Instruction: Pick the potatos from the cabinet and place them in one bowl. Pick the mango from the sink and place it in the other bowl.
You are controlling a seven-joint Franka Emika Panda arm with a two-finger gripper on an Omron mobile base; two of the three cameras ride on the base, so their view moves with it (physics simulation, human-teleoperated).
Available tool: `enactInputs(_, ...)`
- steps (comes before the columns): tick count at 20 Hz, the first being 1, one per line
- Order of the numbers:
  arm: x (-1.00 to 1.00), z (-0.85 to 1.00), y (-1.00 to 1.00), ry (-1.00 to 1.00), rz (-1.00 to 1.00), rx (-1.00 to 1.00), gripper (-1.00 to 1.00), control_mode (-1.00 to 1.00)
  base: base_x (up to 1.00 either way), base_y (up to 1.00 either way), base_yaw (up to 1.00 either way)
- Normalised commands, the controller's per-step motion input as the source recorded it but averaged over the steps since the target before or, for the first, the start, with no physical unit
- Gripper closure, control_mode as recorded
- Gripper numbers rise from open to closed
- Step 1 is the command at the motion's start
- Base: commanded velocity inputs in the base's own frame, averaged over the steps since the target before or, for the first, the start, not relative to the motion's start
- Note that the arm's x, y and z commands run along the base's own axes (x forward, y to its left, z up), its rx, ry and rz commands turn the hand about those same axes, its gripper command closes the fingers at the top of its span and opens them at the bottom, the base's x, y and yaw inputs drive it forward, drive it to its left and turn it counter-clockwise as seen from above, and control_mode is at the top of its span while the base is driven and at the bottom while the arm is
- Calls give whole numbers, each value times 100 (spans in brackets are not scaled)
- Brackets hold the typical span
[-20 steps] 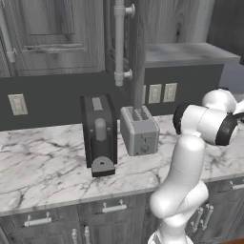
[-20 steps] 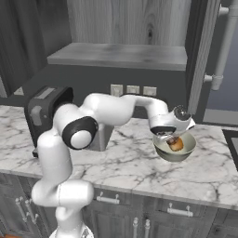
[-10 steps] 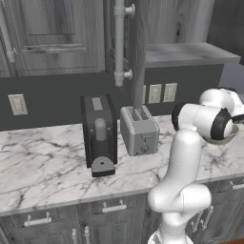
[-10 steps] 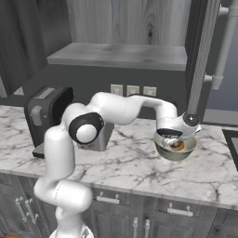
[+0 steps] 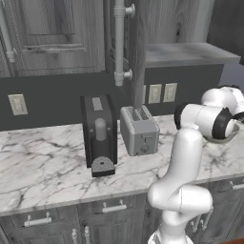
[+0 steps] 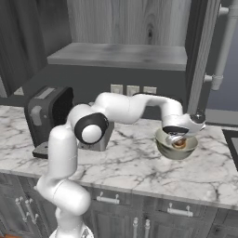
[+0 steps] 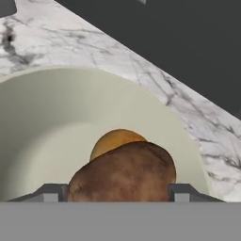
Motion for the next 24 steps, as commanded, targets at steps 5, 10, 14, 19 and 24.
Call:
enactInputs(5, -25, 0, -1, 0, 0, 0, -100, -100, 0, 0, 0)
enactInputs(10, -23, 0, -1, 0, 0, 0, -100, -100, 0, 0, 0)
enactInputs(14, -28, 0, 2, 0, 0, 0, -100, -100, 0, 0, 0)
enactInputs(19, -35, 0, 28, -2, -1, 0, -100, -100, 0, 0, 0)
enactInputs(24, -40, 1, 60, -6, -2, 0, -100, -100, 0, 0, 0)
